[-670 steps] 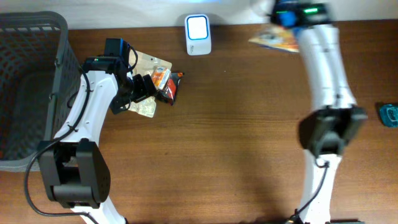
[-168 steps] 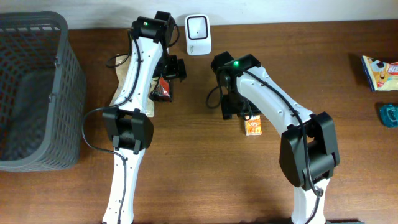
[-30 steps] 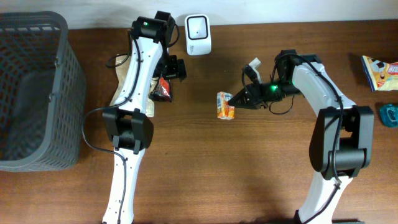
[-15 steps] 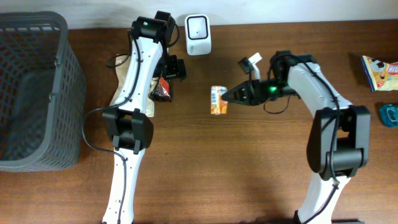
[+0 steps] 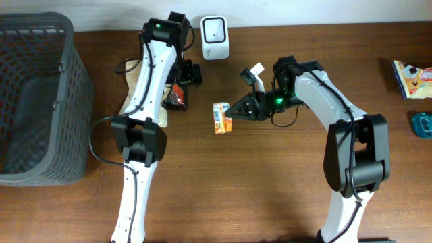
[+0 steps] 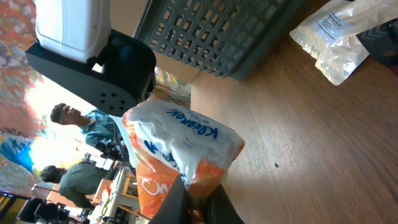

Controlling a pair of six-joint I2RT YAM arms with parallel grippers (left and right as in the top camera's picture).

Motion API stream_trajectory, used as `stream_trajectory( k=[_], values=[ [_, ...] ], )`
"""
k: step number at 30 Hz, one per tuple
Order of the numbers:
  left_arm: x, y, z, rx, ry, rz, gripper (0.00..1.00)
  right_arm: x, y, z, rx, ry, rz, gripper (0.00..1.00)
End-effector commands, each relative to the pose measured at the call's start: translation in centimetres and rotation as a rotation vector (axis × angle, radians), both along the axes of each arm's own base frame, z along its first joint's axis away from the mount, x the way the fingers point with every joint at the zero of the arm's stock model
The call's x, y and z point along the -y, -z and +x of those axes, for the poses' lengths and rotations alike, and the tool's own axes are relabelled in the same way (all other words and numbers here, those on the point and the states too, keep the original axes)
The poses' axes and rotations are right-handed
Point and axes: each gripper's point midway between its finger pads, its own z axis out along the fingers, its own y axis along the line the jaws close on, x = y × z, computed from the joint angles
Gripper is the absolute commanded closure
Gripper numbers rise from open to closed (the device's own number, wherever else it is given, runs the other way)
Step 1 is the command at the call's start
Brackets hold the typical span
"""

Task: Scan the item barcode
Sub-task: 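Carry the Kleenex pack up to the white scanner with the right gripper, then hold the Kleenex pack over the scanner face with the right gripper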

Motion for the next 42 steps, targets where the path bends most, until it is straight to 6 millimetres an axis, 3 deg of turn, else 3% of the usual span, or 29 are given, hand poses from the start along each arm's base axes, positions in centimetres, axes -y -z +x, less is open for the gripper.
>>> stream_trajectory(
  k=[1, 5, 7, 8, 9, 10, 12, 16, 23, 27, 31, 34, 37, 42],
  values=[
    [-0.3, -1.8, 0.3, 0.044, -0.009, 0.003, 0.01, 0.0, -1.4, 0.2, 0.033, 0.006, 0.044, 0.96],
    [-0.3, -1.8, 0.3, 0.044, -0.009, 0.003, 0.01, 0.6, -0.8, 1.3, -0.018, 0.032, -0.052, 0.96],
    [-0.3, -1.8, 0.3, 0.044, -0.009, 0.003, 0.01, 2.2, 1.8, 3.7, -0.076, 0.121, -0.339, 0.96],
    [-0.3, -1.8, 0.3, 0.044, -0.009, 0.003, 0.01, 3.5, 3.3, 5.1, -0.109, 0.203, -0.505, 0.96],
    [-0.3, -1.8, 0.3, 0.044, -0.009, 0.003, 0.01, 7.6, 5.5, 8.3, -0.167, 0.453, -0.842, 0.96],
    [-0.3, -1.8, 0.3, 0.044, -0.009, 0.003, 0.01, 9.9, 5.8, 9.8, -0.183, 0.599, -0.979, 0.96],
    [-0.3, -1.8, 0.3, 0.044, -0.009, 0.003, 0.01, 13.5, 4.7, 12.4, -0.134, 0.812, -1.128, 0.96],
    [-0.3, -1.8, 0.3, 0.044, -0.009, 0.003, 0.01, 16.2, 0.5, 17.2, 0.067, 1.037, -1.163, 0.96],
    [-0.3, -1.8, 0.3, 0.044, -0.009, 0.003, 0.01, 15.2, -2.9, 21.8, 0.189, 1.192, -0.987, 0.96],
    [-0.3, -1.8, 0.3, 0.044, -0.009, 0.003, 0.01, 13.1, -4.9, 24.5, 0.335, 1.190, -0.895, 0.96],
    [-0.4, -1.8, 0.3, 0.044, -0.009, 0.003, 0.01, 9.9, -6.3, 26.6, 0.625, 1.135, -0.922, 0.96],
    [-0.4, -1.8, 0.3, 0.044, -0.010, 0.003, 0.01, 8.4, -5.3, 27.4, 0.804, 1.095, -1.058, 0.96],
    [-0.3, -1.8, 0.3, 0.044, -0.009, 0.003, 0.01, 6.3, -2.7, 28.4, 0.994, 0.964, -1.184, 0.96],
    [-0.3, -1.8, 0.3, 0.044, -0.009, 0.003, 0.01, 4.0, 0.6, 29.8, 1.110, 0.876, -1.204, 0.96]
  ],
)
